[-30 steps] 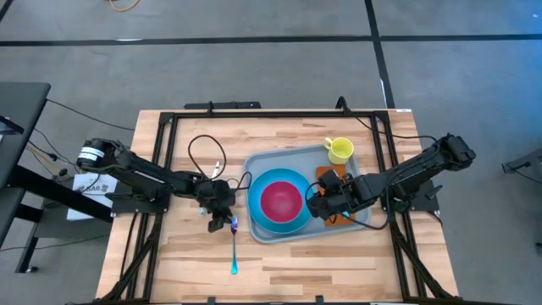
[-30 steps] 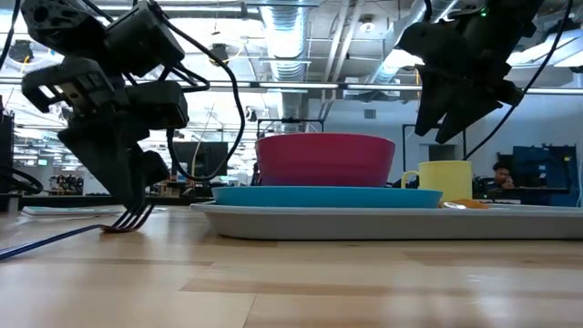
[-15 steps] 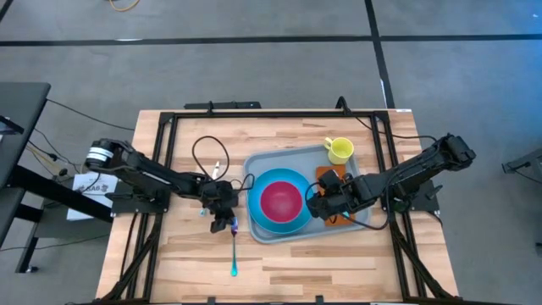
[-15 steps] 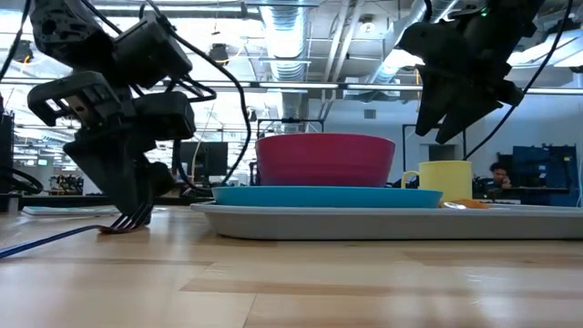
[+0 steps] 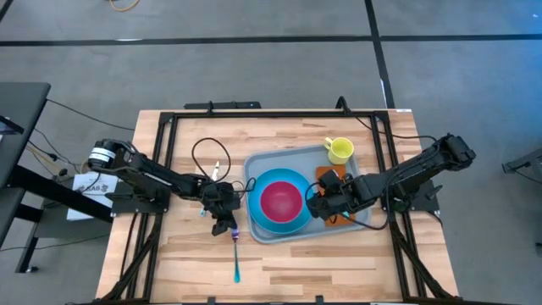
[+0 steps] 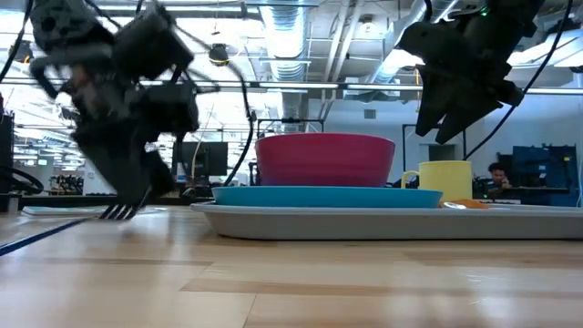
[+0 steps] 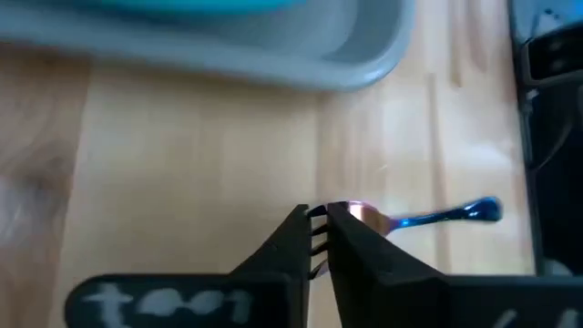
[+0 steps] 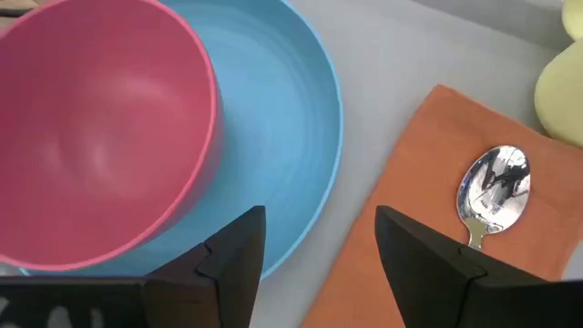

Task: Set up tray
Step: Put the blue fork on the brown napkin to the left of the green spoon

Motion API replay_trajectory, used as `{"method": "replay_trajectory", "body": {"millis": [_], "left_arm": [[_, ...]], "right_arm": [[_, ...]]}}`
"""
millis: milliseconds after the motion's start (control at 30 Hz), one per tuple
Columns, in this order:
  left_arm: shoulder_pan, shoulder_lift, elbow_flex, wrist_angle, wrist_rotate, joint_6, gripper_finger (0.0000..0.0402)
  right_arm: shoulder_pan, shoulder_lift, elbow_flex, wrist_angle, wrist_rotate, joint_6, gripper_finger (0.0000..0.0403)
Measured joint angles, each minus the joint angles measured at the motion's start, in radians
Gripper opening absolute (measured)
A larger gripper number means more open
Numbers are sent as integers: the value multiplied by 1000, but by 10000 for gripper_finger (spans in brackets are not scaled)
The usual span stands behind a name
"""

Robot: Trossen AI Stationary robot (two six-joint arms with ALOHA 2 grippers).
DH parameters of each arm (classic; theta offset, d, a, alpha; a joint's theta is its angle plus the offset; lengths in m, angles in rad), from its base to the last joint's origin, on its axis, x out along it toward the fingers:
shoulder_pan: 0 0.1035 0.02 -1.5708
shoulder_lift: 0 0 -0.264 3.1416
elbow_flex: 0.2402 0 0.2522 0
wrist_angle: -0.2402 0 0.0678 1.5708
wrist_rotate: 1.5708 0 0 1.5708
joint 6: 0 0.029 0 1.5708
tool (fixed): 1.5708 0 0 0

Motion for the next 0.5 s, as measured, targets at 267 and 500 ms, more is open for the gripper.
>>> {"method": "replay_trajectory", "body": {"millis": [267,500], "left_arm": [[-70,-61,210,-213,-86,27,0],[-171,-72,509,-593,-409,144,0]], "right_arm": [[63,0,0,132,0,-4,199],[167,0,0,388,88,-118,209]]}}
